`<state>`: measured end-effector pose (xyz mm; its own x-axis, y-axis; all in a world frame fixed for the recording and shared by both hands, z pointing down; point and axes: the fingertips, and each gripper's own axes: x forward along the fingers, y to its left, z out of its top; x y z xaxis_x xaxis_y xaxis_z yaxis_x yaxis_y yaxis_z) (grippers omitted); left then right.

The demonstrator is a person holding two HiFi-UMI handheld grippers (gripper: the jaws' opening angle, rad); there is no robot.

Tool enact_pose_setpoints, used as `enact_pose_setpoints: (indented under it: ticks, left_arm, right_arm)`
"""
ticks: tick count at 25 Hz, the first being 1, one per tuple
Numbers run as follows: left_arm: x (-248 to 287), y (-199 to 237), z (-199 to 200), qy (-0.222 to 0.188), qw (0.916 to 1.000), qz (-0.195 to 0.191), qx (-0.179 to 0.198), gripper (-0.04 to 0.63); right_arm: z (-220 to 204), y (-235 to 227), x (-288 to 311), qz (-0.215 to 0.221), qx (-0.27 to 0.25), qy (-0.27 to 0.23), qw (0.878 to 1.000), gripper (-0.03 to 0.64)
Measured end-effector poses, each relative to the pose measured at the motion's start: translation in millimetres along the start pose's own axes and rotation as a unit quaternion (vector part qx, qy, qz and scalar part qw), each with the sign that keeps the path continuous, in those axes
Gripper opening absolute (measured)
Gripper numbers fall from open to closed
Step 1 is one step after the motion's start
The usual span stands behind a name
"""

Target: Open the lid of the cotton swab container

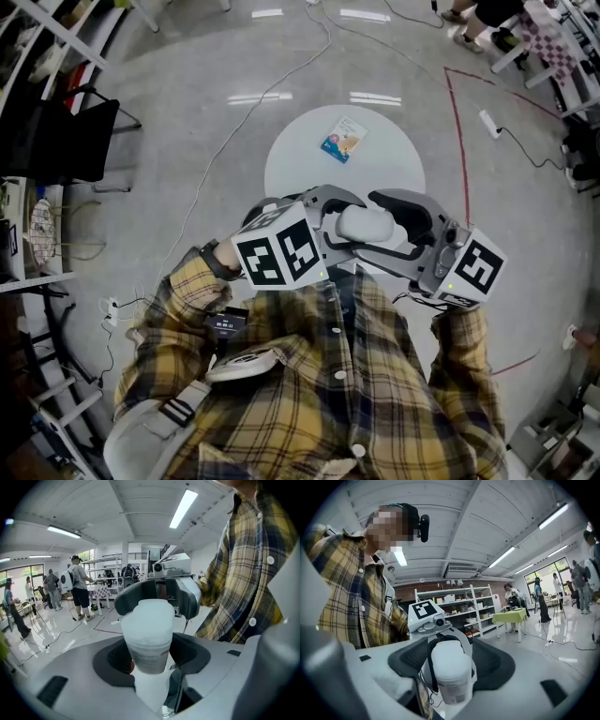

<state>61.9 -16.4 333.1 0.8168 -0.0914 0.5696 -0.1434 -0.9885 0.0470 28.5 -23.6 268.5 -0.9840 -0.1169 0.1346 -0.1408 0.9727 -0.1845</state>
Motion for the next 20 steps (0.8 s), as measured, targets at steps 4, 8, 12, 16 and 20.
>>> enact_pose_setpoints:
  ticks: [4,8,12,16,20]
  left_arm:
    - [1,-2,0,-0.001,1.0,-0.005,0.002,0.245]
    - [1,-2,3,-0.006,0.9999,-0.011,-0.003,0.245]
    - [0,-2,1,-0.002,0.9999,-0.016,-0.004,0.245]
    - [1,-3,0,0.002,0.9998,-0.019,-0.007,0.244]
    - [4,-2,-3,0.011,0.9998,-0.014,-0.003,0.244]
  right_arm:
    - [-1,1,7,0.012,-0.002,-0.008,1.0,0.291]
    - [-2,1,12,0.017,-0.008,-0.003,1.0,0.259]
    - [-2,2,15,0.019,-0.013,-0.001,1.0,0.242]
    - [-5,4,18,0.014,-0.014,0.016,1.0,0.239]
    - [-10,2,18,0.014,-0.019,0.027,0.999,0.236]
